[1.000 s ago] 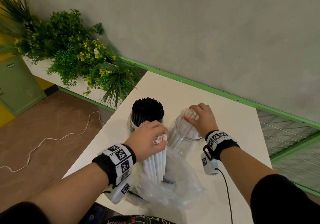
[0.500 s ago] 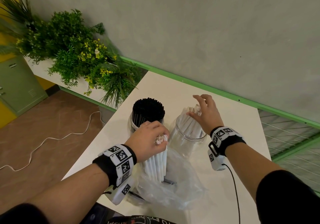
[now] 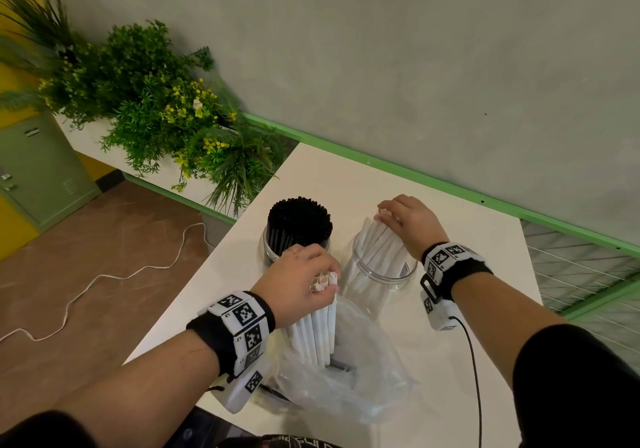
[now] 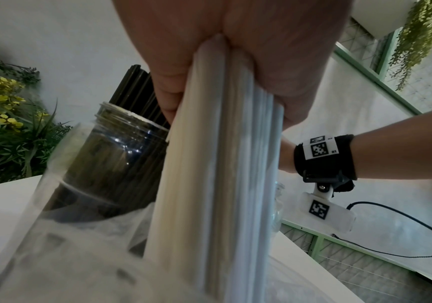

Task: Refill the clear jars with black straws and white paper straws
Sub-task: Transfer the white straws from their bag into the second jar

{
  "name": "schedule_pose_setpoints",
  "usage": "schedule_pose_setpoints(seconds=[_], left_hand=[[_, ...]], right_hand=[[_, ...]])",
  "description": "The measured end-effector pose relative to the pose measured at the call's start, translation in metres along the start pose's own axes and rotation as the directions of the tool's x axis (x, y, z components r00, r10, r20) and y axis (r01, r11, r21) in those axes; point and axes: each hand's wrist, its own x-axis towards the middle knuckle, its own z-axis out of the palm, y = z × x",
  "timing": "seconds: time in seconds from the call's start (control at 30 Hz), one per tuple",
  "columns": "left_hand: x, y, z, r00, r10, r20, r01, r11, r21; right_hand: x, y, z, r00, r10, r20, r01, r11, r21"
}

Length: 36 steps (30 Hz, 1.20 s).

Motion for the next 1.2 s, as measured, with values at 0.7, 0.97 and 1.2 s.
schedule_pose_setpoints(seconds=[0.7, 0.97, 1.2], left_hand=[[-0.001, -0.001, 0.0, 1.0, -0.009, 0.012, 0.01, 1.0, -0.03], [-0.004, 0.006, -0.002, 1.0, -0.011, -0.018, 0.009, 0.995, -0.097], [-0.009, 0.009, 0.0, 0.998, -0.066, -0.003, 0.064, 0.981, -0.184]], right_hand=[[-0.019, -0.022, -0.019, 0.988, -0.037, -0.151, 0.034, 0.999, -0.024], [-0.088, -0.117, -0.006, 0.927, 0.17, 0.333, -0.344, 0.737, 0.582], [-0.105, -0.153, 0.01, 0.88, 0.259, 0.399, -0.475, 0.509, 0.718]])
